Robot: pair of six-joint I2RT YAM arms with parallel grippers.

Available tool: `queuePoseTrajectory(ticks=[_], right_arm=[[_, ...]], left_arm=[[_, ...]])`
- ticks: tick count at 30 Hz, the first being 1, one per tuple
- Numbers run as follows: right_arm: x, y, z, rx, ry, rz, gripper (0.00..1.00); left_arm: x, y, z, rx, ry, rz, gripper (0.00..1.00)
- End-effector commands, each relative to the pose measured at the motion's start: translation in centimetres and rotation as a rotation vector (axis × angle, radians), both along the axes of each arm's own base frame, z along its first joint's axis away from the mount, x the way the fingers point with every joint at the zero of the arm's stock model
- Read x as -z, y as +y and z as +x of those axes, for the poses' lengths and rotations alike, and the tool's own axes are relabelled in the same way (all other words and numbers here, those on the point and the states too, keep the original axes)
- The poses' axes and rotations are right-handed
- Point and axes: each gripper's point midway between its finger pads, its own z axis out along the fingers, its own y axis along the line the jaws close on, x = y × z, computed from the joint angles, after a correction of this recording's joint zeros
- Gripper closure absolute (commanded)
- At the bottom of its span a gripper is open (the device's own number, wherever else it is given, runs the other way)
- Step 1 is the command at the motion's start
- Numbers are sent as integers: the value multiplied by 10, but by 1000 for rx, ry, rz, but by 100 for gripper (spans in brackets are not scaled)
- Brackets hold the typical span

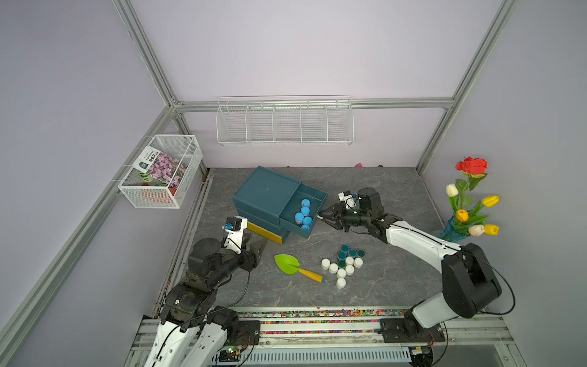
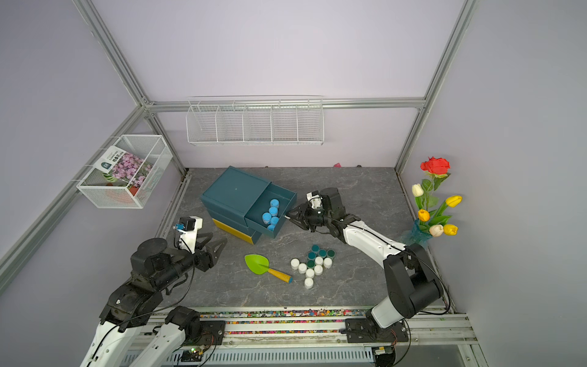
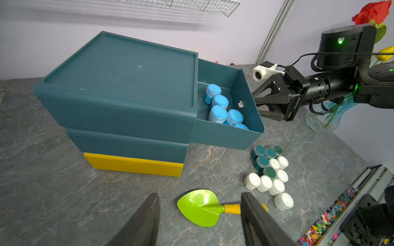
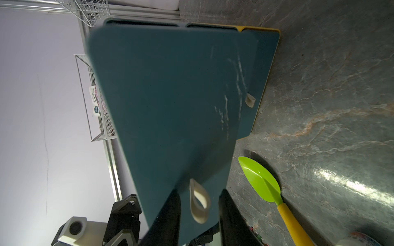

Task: Put the paint cans in the drawer according to color
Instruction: Close the drawer of the storage box.

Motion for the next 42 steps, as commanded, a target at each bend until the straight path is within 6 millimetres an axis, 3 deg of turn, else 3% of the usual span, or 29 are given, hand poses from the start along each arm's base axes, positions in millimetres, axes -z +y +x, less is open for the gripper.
queuePoseTrajectory(ticks=[1,8,15,29,42], right_arm=[[-5,2,-3,0,-8,15,75],[-17,5,0,2,-38,16,100],[-33,32,2,-50,-63,25,100],[-34,89,41,-88,-86,40,100],[-21,106,53,-87,-58,44,100]], left_arm=[[-2,1,-1,-10,-13,-12,37],[-3,2,-2,-17,-14,-20,37],[-2,3,-2,-24,-14,-24,37],[1,4,-1,-33,-8,-29,37],[4,3,-1,-27,-6,-30,36]])
